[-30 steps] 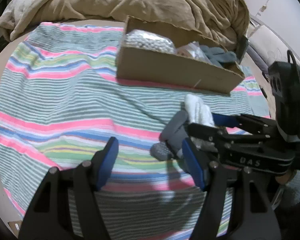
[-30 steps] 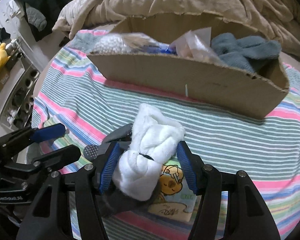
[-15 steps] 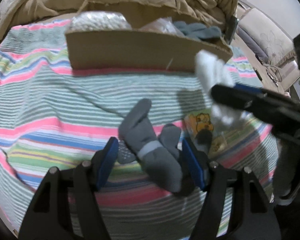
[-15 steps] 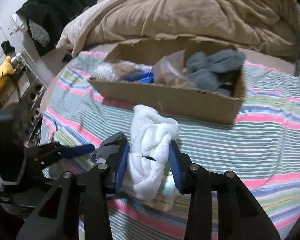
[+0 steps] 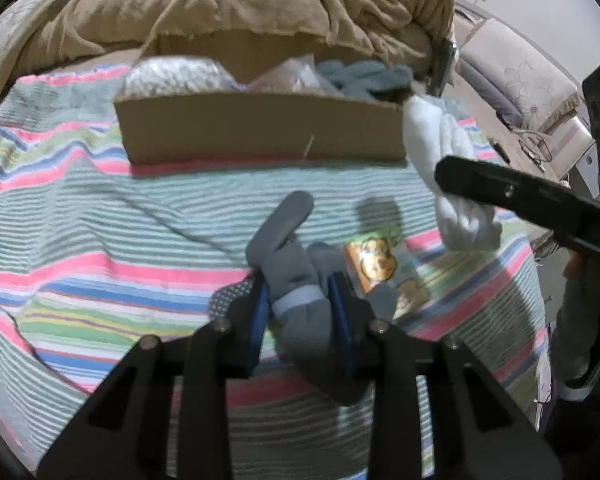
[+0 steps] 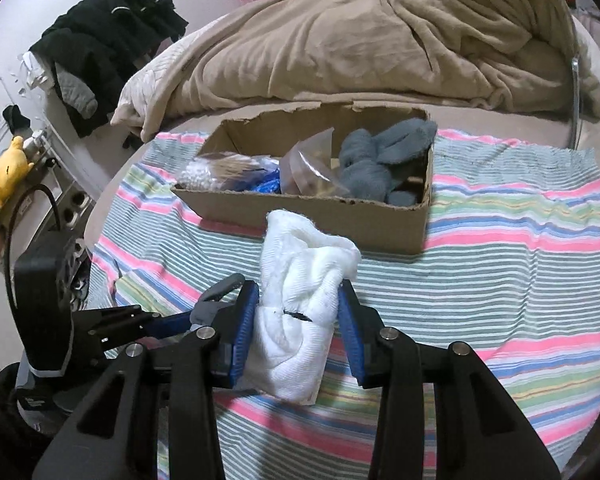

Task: Organize objects
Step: 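Carry the grey glove with the left tool while the right tool carries the white socks toward the box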

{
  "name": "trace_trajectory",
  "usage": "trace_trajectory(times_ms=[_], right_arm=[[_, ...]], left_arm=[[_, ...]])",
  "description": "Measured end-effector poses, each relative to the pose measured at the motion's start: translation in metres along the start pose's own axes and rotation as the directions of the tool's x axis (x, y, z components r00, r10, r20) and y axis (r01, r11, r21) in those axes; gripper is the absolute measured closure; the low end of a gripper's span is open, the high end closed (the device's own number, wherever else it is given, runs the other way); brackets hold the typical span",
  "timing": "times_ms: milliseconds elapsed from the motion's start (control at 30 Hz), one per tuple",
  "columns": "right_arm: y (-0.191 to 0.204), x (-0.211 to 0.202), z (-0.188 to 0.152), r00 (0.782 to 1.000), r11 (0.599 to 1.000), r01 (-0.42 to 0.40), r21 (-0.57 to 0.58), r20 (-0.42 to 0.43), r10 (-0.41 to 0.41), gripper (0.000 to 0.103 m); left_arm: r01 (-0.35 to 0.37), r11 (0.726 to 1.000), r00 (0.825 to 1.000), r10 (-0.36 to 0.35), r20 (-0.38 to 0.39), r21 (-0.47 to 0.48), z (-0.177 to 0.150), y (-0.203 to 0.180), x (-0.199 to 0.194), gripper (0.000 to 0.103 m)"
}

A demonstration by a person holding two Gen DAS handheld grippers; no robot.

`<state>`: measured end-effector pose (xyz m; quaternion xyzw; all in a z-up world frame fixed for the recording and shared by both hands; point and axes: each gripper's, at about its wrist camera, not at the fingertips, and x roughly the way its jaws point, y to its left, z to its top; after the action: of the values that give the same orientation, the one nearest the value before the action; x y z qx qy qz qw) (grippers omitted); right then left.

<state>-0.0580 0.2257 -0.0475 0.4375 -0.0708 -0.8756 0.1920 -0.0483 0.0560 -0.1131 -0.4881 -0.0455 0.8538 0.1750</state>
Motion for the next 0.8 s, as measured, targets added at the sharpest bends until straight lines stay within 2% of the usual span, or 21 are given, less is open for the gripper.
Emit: trace_trajectory(times_ms=[333, 800], right_arm=[[0.005, -0.018, 0.009, 0.999, 1.0, 0.012, -0.012, 0.041, -0.011, 0.061], [0.006, -0.026, 0.038, 0.995, 0.999, 0.032, -0.039, 0.099, -0.028, 0.061]], left_arm=[[0.016, 1.0, 0.994, -0.016, 0.106, 0.001, 0.019, 0.005, -0.041, 0.072], [0.016, 0.999, 0.98, -0.021, 0.199, 0.027, 0.058, 0.006, -0.061, 0.072]])
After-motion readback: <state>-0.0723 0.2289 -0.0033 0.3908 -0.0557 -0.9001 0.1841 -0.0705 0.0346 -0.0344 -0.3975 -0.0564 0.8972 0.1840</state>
